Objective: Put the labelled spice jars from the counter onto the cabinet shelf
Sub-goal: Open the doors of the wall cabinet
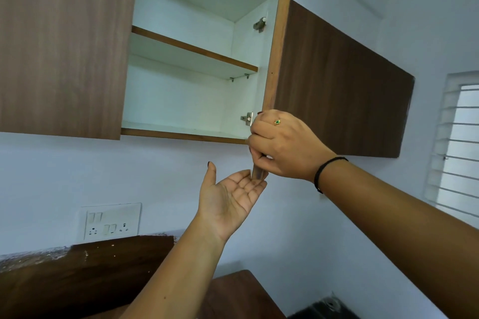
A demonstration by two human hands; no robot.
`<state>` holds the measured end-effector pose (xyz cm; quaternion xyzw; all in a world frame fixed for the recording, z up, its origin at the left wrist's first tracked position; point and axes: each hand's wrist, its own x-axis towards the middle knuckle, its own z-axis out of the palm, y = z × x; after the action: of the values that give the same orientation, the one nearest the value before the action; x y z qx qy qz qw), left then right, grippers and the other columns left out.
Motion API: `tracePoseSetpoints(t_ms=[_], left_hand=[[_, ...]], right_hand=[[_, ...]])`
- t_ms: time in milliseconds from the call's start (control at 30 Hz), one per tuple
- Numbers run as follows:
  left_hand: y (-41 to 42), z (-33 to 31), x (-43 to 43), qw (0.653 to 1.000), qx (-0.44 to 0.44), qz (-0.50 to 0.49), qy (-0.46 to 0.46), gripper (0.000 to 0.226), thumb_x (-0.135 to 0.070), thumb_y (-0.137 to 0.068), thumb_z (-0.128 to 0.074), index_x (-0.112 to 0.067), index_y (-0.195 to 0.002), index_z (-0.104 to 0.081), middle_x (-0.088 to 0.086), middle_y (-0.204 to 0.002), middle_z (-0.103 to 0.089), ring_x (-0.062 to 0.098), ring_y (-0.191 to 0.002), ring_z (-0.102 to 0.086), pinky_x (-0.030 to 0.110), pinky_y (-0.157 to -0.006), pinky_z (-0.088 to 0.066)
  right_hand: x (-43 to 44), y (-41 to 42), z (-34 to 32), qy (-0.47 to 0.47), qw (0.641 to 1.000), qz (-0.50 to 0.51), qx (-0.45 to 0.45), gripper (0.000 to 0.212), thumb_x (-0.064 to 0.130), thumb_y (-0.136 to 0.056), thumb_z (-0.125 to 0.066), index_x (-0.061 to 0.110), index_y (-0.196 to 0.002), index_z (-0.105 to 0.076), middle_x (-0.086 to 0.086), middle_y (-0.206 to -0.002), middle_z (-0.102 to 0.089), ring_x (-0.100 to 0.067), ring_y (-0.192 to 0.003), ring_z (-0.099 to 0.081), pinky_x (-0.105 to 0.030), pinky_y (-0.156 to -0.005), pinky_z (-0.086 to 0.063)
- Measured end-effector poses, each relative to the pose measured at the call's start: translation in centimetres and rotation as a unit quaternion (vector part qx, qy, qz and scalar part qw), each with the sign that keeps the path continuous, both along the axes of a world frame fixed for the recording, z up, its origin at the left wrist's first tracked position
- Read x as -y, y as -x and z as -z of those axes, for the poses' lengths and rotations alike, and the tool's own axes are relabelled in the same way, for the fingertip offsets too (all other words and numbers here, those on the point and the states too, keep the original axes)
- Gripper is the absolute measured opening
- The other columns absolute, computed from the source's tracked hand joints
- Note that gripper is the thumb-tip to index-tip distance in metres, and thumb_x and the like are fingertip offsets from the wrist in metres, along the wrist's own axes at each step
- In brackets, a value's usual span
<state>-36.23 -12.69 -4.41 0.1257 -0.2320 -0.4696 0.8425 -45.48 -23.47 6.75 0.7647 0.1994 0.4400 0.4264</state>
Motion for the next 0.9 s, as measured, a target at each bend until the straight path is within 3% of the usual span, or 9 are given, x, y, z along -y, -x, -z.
tracePoseSetpoints(t_ms=[167, 333, 500, 633, 700, 833, 900], left_hand=[[1.4, -0.2, 1.9, 1.000, -0.002, 0.025, -0.010, 0.094, -0.065, -0.096, -0.035, 0.011, -0.149, -0.020, 0.031, -0.146, -0.043, 0.045, -0.124, -0.056, 0.051, -0.114, -0.036], [3.1, -0.5, 3.6, 0.999, -0.002, 0.033, -0.034, 0.092, -0.065, -0.096, -0.035, 0.009, -0.149, -0.020, 0.029, -0.154, -0.032, 0.045, -0.137, -0.042, 0.051, -0.117, -0.031], [5.1, -1.3, 4.8, 0.997, 0.012, 0.046, -0.061, 0.091, -0.064, -0.097, -0.033, 0.013, -0.145, -0.028, 0.030, -0.149, -0.038, 0.044, -0.138, -0.040, 0.050, -0.115, -0.032], [6.3, -2.1, 6.5, 0.995, 0.014, 0.072, -0.066, 0.091, -0.064, -0.096, -0.035, 0.014, -0.143, -0.032, 0.030, -0.147, -0.040, 0.043, -0.139, -0.039, 0.050, -0.114, -0.032], [6.7, -2.3, 7.5, 0.994, 0.016, 0.087, -0.067, 0.092, -0.065, -0.096, -0.035, 0.015, -0.143, -0.032, 0.030, -0.147, -0.041, 0.043, -0.139, -0.039, 0.050, -0.114, -0.032], [7.6, -2.3, 9.5, 0.991, 0.022, 0.114, -0.062, 0.090, -0.064, -0.098, -0.033, 0.015, -0.141, -0.035, 0.031, -0.144, -0.045, 0.042, -0.137, -0.042, 0.049, -0.117, -0.031], [8.0, -2.3, 10.6, 0.990, 0.025, 0.118, -0.067, 0.086, -0.062, -0.099, -0.029, 0.013, -0.142, -0.036, 0.030, -0.144, -0.046, 0.041, -0.137, -0.043, 0.050, -0.116, -0.032]], right_hand=[[2.0, 2.8, 0.1, 0.007, 0.999, 0.040, -0.005, 0.029, 0.017, -0.094, -0.044, 0.010, -0.076, -0.065, -0.006, -0.076, -0.059, -0.024, -0.071, -0.055, -0.040, -0.082, -0.052], [3.2, 5.5, -0.2, 0.011, 0.996, 0.087, -0.017, 0.029, 0.017, -0.094, -0.045, 0.010, -0.074, -0.065, -0.004, -0.071, -0.056, -0.023, -0.067, -0.052, -0.040, -0.080, -0.053], [4.7, 8.0, 0.0, -0.008, 0.987, 0.156, -0.030, 0.037, 0.022, -0.096, -0.042, 0.012, -0.075, -0.071, -0.003, -0.074, -0.059, -0.021, -0.072, -0.057, -0.039, -0.083, -0.052], [6.3, 9.9, 0.1, -0.019, 0.973, 0.225, -0.050, 0.046, 0.024, -0.101, -0.035, 0.011, -0.083, -0.075, -0.003, -0.081, -0.066, -0.022, -0.079, -0.063, -0.038, -0.091, -0.051], [7.1, 10.8, 0.2, -0.013, 0.962, 0.264, -0.065, 0.047, 0.024, -0.101, -0.033, 0.011, -0.090, -0.076, -0.004, -0.090, -0.071, -0.023, -0.089, -0.067, -0.037, -0.103, -0.046], [9.4, 12.4, 0.8, -0.002, 0.953, 0.291, -0.090, 0.026, 0.020, -0.093, -0.058, 0.008, -0.110, -0.074, -0.009, -0.117, -0.071, -0.027, -0.114, -0.065, -0.038, -0.110, -0.034], [10.2, 13.0, 0.9, -0.009, 0.944, 0.315, -0.099, 0.033, 0.014, -0.087, -0.069, 0.007, -0.118, -0.070, -0.011, -0.125, -0.067, -0.029, -0.122, -0.061, -0.040, -0.110, -0.030]])
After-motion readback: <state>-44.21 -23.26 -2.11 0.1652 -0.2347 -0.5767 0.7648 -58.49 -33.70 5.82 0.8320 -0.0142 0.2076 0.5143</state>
